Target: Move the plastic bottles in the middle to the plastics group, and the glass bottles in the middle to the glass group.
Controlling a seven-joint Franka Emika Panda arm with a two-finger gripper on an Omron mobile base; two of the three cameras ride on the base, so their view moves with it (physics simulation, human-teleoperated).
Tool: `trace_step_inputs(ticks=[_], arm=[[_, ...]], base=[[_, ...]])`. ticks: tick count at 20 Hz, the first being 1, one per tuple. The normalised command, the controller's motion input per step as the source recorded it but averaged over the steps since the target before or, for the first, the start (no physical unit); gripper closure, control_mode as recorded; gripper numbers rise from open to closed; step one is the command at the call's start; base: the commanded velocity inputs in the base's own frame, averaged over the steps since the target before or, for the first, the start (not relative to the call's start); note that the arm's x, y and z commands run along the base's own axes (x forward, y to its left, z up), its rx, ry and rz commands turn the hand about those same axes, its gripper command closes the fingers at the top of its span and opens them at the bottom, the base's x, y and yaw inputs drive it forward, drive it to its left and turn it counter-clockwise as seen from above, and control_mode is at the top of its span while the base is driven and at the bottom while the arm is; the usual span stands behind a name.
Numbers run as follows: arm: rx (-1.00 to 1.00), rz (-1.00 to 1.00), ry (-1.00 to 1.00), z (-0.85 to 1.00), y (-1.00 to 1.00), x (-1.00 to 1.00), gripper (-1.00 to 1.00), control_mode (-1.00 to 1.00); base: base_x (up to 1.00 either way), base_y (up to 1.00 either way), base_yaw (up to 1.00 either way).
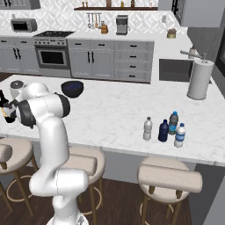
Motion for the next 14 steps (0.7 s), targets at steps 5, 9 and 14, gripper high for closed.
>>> trace_step_inputs(ticks=[5,9,14], arm=[[-0.02,0.0,0.0,-0.27,0.0,0.08,1.0,-1.0],[0.0,0.0,0.0,-0.05,-0.01,0.0,1.0,-1.0],[0.07,-0.01,0.0,-0.19,-0.31,0.0,1.0,-1.0]], base=[[0.0,0.0,0.0],[0.0,0.0,0.0],[0.0,0.0,0.0]])
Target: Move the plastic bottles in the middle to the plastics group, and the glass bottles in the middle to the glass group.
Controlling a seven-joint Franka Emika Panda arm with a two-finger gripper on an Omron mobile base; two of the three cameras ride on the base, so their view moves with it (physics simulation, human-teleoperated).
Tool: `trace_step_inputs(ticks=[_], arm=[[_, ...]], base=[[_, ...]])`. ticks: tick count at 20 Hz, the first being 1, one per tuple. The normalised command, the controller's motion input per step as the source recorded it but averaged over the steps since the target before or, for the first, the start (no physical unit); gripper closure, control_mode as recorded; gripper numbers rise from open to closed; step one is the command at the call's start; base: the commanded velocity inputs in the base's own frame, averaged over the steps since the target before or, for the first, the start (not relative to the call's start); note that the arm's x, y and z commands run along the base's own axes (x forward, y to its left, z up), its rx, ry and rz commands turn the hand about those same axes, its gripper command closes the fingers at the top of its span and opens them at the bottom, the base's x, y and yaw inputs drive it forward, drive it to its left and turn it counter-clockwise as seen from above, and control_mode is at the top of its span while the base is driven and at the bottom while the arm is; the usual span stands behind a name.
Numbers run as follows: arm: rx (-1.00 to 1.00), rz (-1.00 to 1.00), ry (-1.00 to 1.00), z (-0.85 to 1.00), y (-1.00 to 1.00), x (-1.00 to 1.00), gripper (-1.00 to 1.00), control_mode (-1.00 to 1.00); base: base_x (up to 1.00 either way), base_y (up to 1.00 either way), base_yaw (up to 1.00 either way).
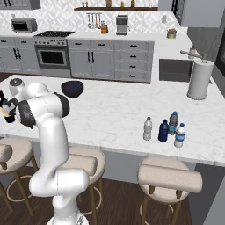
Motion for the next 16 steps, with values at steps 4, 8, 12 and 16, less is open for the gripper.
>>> trace_step_inputs(ticks=[4,8,12,16], arm=[[0.05,0.0,0.0,-0.02,-0.28,0.0,1.0,-1.0],[0.01,0.0,0.0,0.0,-0.01,0.0,1.0,-1.0],[0.0,0.0,0.0,0.0,0.0,0.0,1.0,-1.0],[0.0,0.0,0.0,0.0,0.0,0.0,-1.0,-1.0]], base=[[0.0,0.0,0.0],[0.0,0.0,0.0],[0.0,0.0,0.0],[0.0,0.0,0.0]])
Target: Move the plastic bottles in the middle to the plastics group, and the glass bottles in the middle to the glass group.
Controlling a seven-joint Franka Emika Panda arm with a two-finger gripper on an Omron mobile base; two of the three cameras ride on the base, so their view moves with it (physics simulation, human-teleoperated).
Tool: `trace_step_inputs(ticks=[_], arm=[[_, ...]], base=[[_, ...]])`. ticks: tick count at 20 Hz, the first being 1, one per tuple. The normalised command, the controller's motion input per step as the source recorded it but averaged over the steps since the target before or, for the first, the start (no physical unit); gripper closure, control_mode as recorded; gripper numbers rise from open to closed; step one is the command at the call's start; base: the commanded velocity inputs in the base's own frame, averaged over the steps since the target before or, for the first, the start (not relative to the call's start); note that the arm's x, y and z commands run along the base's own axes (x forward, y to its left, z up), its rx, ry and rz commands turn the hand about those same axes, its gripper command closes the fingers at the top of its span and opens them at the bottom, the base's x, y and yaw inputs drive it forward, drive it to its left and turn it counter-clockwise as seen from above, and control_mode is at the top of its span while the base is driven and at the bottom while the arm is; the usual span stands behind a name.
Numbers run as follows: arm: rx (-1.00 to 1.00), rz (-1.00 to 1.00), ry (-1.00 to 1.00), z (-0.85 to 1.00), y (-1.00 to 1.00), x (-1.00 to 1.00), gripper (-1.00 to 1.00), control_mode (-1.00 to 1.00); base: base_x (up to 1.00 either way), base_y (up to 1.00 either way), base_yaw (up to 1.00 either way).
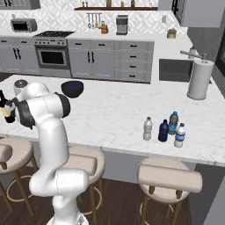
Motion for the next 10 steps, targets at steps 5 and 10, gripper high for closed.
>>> trace_step_inputs(ticks=[5,10], arm=[[0.0,0.0,0.0,0.0,0.0,0.0,-1.0,-1.0],[0.0,0.0,0.01,0.0,0.0,0.0,-1.0,-1.0]], base=[[0.0,0.0,0.0],[0.0,0.0,0.0]])
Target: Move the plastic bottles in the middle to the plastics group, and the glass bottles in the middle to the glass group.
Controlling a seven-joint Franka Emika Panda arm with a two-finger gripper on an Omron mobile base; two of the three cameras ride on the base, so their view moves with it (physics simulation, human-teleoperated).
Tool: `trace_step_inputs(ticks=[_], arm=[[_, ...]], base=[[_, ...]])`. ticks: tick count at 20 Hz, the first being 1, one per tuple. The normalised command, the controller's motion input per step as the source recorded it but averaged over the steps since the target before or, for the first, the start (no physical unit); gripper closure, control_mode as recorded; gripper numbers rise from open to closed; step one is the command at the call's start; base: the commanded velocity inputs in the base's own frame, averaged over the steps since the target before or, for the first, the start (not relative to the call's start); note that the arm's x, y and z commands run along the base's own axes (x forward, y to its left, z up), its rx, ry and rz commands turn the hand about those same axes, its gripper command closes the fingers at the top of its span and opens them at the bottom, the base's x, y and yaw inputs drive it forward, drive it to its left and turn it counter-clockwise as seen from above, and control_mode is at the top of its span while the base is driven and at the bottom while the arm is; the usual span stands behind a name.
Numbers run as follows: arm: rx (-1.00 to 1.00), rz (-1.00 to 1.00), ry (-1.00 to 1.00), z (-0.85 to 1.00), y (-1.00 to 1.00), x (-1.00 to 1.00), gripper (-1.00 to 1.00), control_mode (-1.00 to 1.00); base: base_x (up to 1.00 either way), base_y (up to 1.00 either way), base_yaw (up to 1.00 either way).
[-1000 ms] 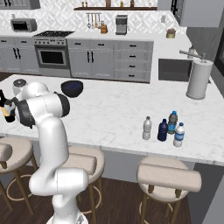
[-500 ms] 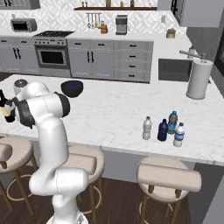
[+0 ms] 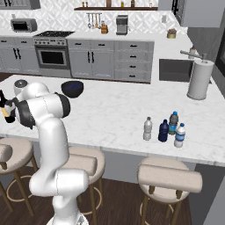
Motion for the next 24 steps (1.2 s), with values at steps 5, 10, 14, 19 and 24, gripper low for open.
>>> trace_step_inputs(ticks=[5,10,14,19,24], arm=[[0.0,0.0,0.01,0.0,-0.03,0.0,-1.0,-1.0],[0.03,-0.02,0.0,0.0,-0.59,-0.13,-1.0,-1.0],[0.1,-0.04,0.0,0.21,-0.99,-0.27,-1.0,-1.0],[0.12,0.0,0.0,0.34,-0.94,-0.23,-1.0,-1.0],[0.05,0.0,0.02,0.47,-0.89,-0.06,-1.0,-1.0]], base=[[0.0,0.0,0.0],[0.0,0.0,0.0],[0.0,0.0,0.0],[0.0,0.0,0.0],[0.0,0.0,0.0]])
